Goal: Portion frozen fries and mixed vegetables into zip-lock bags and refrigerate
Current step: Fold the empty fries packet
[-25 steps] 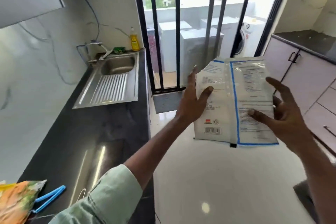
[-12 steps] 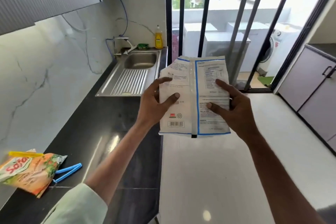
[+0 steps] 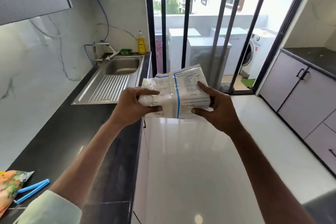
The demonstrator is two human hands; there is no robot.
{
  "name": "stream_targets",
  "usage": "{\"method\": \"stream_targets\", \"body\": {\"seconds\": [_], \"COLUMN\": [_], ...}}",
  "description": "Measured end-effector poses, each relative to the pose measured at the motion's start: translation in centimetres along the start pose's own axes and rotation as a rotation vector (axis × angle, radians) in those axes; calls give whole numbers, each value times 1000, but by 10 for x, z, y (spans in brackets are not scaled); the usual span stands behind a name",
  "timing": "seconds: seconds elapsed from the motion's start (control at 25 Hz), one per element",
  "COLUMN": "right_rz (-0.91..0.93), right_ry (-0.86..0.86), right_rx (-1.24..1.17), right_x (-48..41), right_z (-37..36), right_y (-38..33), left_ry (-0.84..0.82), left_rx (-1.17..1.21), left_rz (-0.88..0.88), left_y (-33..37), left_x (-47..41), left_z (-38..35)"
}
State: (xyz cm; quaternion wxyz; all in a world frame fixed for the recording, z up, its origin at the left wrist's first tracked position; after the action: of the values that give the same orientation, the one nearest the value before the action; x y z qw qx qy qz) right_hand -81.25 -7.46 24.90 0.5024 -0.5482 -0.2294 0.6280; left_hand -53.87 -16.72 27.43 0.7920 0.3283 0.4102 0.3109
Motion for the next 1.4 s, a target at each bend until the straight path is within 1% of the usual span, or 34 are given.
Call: {"method": "stream_targets", "body": {"seconds": [0.12, 0.2, 0.24, 0.28, 0.32, 0.4, 0.44, 0.52, 0.64, 0.8, 0.88, 1.0, 1.08, 1.16, 1.28, 1.36, 1.4], "right_rz": [101, 178, 181, 168, 146, 77, 25, -43, -69, -73, -90, -127, -138, -133, -137, -145, -152], "right_ry": [132, 204, 231, 248, 251, 241, 243, 280, 297, 303, 331, 392, 418, 432, 452, 484, 506], "right_rx": [224, 398, 431, 421, 372, 164, 50, -62, -72, -76, -72, -76, -53, -40, -29, -30, -45], "right_x": [-1, -1, 0, 0, 0, 1, 1, 2, -1, -11, -14, -16, -17, -16, -14, -13, -11], "right_z": [24, 38, 44, 48, 52, 54, 53, 46, 34, 23, 19, 16, 15, 13, 9, 8, 8], "right_y": [5, 11, 15, 19, 23, 28, 31, 35, 35, 31, 31, 32, 31, 29, 24, 24, 24], "left_ry": [-14, 18, 26, 40, 62, 86, 92, 108, 171, 268, 259, 186, 188, 231, 306, 275, 210], "left_rx": [-86, -172, -194, -170, -96, 85, 138, 213, 307, 281, 252, 252, 244, 301, 429, 509, 551], "left_rz": [-84, -114, -125, -119, -92, 23, 84, 177, 274, 303, 280, 234, 197, 198, 264, 312, 329], "left_y": [6, 7, 8, 9, 11, 13, 13, 10, 6, 7, 8, 4, 3, 4, 3, 1, 1], "left_x": [-15, -24, -28, -32, -34, -35, -34, -33, -35, -39, -36, -31, -28, -26, -26, -26, -25], "left_z": [-20, -33, -36, -40, -43, -51, -56, -65, -67, -57, -56, -57, -56, -54, -55, -57, -57]}}
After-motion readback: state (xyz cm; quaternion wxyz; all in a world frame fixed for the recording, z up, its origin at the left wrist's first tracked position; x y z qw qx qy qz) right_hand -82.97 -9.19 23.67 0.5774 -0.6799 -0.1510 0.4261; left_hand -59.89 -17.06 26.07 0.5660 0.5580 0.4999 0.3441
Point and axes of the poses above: each hand's wrist, its own x-axis away from the middle knuckle, its own z-axis out of the back of the hand, y = z × x, the point moved 2 cm from there along -x, towards the middle knuckle, and after that the axes turned 2 degrees about x, right-handed, at the moved point
